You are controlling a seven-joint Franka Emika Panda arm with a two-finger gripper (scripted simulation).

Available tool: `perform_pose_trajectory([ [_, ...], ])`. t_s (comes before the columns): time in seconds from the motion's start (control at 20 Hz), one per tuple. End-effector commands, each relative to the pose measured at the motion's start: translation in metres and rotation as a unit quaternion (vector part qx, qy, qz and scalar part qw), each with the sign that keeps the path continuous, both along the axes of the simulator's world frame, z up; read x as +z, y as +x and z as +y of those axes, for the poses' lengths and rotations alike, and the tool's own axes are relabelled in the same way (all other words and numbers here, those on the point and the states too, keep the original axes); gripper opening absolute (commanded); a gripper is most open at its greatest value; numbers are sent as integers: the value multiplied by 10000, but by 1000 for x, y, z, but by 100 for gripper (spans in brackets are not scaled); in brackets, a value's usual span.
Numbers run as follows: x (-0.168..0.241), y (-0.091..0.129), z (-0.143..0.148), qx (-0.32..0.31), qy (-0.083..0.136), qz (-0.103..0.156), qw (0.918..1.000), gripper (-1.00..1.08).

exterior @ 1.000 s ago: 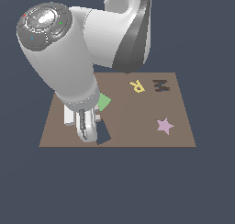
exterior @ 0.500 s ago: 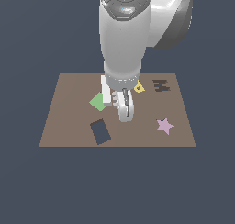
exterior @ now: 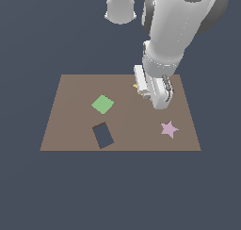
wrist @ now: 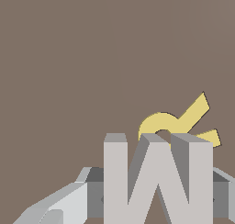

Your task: Insert a designated object into the corresponding slot on a board.

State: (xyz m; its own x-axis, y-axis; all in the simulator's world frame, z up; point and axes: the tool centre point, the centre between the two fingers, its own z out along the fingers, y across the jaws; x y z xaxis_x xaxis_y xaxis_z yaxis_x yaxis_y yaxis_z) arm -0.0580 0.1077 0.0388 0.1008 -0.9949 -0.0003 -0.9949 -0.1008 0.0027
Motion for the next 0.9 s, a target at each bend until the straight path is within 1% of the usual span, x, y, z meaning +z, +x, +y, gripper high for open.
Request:
perform_pose_trajectory([
  [0.0,1,-9,20,-47,0,-4,10000,-100],
  [0.2,1,-19,45,-95,0,-4,10000,-100],
  [0.4,2,-25,60,-123,0,-4,9999,-100],
  [0.6,2,-26,67,-135,-1,-4,9999,-100],
  [0.85,-2,-26,67,-128,0,-2,9999,-100],
])
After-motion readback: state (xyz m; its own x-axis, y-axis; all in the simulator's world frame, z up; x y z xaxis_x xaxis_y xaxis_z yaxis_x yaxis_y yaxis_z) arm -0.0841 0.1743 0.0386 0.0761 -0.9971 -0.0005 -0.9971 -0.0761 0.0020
